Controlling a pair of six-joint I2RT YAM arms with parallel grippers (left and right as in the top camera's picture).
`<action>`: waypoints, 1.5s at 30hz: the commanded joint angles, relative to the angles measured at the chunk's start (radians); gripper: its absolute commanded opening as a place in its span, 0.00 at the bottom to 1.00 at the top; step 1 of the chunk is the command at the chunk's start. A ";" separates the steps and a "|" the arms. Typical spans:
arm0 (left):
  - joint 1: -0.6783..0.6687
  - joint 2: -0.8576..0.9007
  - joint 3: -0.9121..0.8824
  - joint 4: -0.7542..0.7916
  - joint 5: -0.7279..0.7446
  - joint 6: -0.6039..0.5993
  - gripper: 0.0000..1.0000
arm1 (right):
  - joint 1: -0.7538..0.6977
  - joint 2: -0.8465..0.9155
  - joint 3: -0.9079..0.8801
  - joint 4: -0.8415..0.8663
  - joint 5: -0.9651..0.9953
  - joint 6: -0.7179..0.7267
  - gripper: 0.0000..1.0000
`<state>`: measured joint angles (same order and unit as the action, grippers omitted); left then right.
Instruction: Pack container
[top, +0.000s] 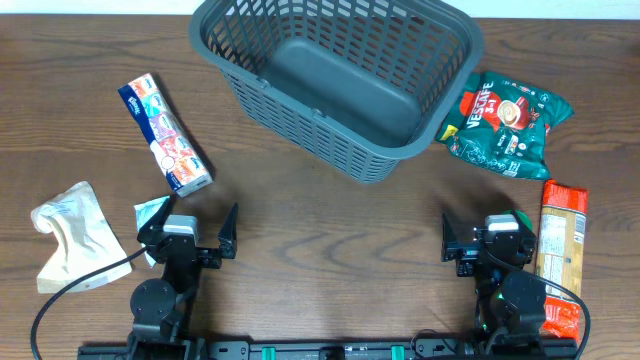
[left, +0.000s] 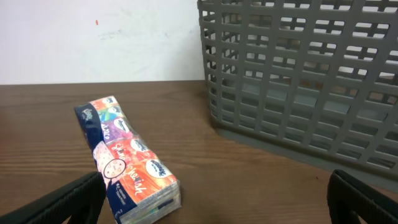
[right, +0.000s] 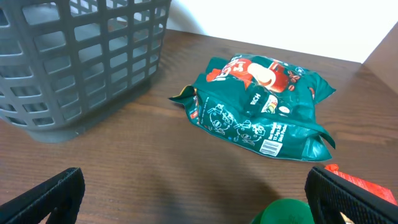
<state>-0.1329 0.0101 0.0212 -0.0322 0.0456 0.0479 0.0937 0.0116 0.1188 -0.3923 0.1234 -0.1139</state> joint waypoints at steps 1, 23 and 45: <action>-0.003 -0.006 -0.017 -0.038 -0.009 -0.013 0.99 | -0.003 -0.006 -0.003 -0.001 -0.004 -0.007 0.99; -0.003 -0.006 -0.017 -0.038 -0.009 -0.013 0.99 | -0.003 -0.006 -0.003 -0.001 -0.004 -0.007 0.99; -0.003 -0.006 -0.017 -0.038 -0.010 -0.012 0.99 | -0.002 -0.006 -0.003 0.000 -0.031 0.084 0.99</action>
<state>-0.1329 0.0101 0.0212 -0.0322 0.0456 0.0479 0.0937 0.0116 0.1188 -0.3923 0.1055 -0.1009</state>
